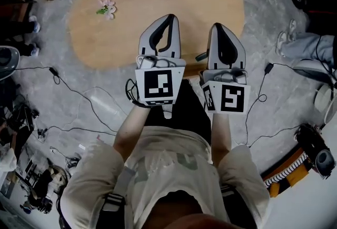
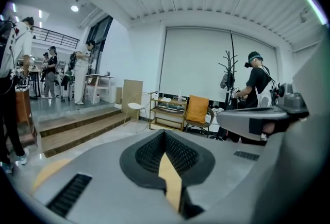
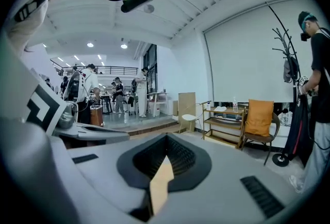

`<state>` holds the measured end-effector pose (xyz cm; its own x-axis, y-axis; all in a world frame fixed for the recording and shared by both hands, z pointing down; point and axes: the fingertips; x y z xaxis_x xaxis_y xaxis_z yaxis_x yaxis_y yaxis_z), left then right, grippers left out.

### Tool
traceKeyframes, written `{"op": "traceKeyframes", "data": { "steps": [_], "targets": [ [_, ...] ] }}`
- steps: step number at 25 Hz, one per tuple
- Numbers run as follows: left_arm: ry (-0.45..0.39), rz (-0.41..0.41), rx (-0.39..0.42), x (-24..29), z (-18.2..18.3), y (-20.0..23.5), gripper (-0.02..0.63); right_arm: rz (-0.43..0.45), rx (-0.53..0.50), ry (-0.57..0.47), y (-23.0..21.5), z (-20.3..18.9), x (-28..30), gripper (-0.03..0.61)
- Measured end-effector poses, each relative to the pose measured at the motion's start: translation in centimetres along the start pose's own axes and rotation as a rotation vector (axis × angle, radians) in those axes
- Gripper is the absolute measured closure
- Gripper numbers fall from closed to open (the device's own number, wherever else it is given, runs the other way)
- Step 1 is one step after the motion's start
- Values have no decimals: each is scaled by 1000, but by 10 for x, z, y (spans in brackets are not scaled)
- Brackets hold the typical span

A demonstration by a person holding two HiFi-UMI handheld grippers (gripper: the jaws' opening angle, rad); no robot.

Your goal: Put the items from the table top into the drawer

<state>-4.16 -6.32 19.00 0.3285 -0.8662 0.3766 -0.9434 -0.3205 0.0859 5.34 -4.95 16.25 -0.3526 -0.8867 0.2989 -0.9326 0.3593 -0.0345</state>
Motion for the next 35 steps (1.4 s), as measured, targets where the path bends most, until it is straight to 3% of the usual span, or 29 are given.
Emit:
{"op": "traceKeyframes", "data": {
  "steps": [8,15,17,23,29,32,35],
  "targets": [
    [-17,116,-37,-7,9,57,607,88,-17,7,31,9,31,574],
    [-35,328,-66,-17,-11,171,592,235,-17,59,90,-22,76,574],
    [-19,363,-87,-15,-25,202,495,268,-18,74,105,-34,90,574],
    [59,455,-152,-8,-92,276,359,347,-19,128,149,-72,130,574],
    [196,447,-215,22,-180,303,347,386,-28,163,172,-99,137,574],
    [265,453,-216,31,-208,309,347,385,-42,200,174,-100,125,574],
    [310,469,-211,69,-234,340,347,394,-41,226,168,-108,157,574]
  ]
}}
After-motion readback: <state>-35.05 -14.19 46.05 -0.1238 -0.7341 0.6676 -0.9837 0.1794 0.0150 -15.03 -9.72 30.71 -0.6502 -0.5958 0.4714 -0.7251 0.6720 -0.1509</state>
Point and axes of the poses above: the fingertips, and each gripper's own axes: x forward along the fingers, y to its left, z out of its top, and after that the axes turned 3 degrees about y, right-handed
